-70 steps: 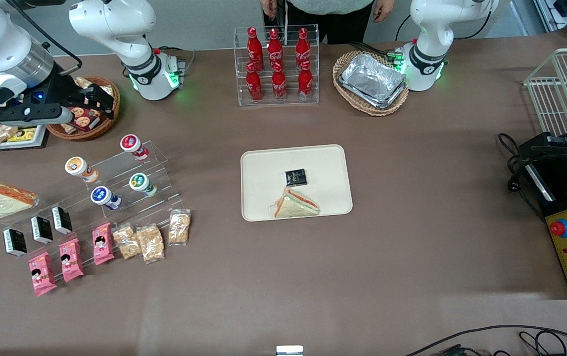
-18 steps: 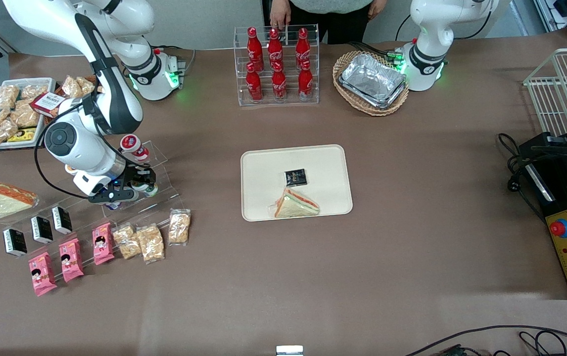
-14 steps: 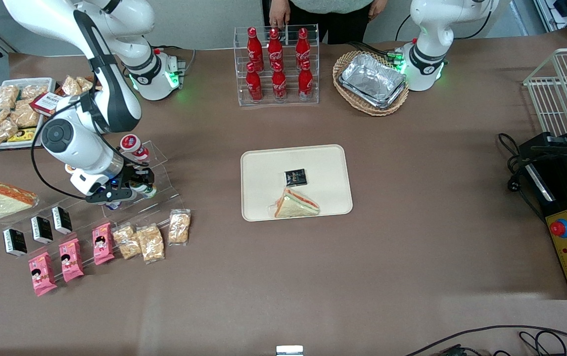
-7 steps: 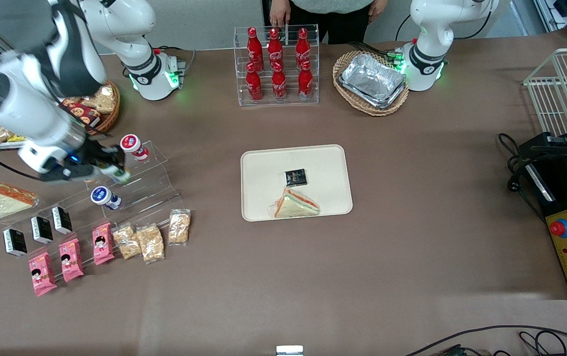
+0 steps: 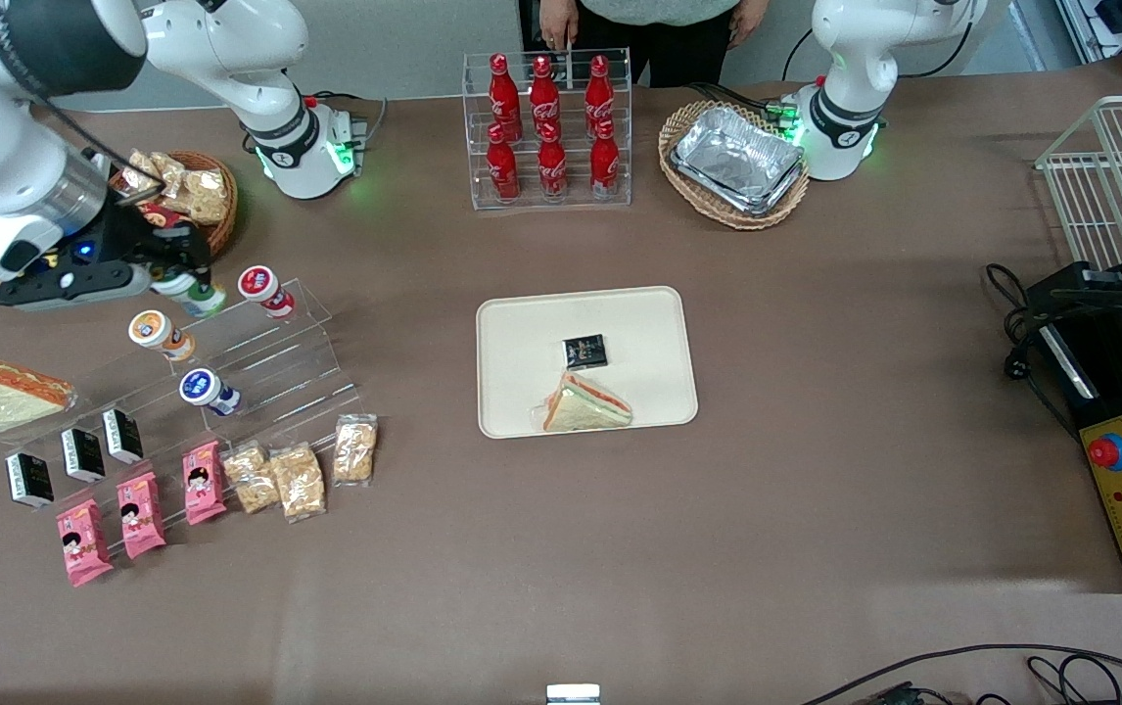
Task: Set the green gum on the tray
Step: 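Lift the green gum jar up out of the rack with the right gripper, then carry the held green gum jar over to the cream tray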
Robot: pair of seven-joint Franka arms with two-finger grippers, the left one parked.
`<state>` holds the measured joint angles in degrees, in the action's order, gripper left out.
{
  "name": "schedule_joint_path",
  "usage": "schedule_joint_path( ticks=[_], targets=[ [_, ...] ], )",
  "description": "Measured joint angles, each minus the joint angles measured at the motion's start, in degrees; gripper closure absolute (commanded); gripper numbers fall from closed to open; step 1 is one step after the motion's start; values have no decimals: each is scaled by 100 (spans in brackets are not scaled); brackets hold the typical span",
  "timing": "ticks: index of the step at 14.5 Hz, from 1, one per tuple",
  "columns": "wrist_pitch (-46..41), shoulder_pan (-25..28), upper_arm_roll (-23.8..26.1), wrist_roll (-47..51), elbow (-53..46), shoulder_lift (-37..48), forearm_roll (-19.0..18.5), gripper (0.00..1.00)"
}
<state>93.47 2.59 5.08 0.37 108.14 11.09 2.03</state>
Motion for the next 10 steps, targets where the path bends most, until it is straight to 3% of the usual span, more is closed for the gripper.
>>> schedule_joint_path(
  ticks=[6, 10],
  targets=[
    [-284, 519, 1170, 1800, -315, -126, 8, 100],
    [82, 617, 2158, 2967, -303, -636, 6, 100]
  ],
)
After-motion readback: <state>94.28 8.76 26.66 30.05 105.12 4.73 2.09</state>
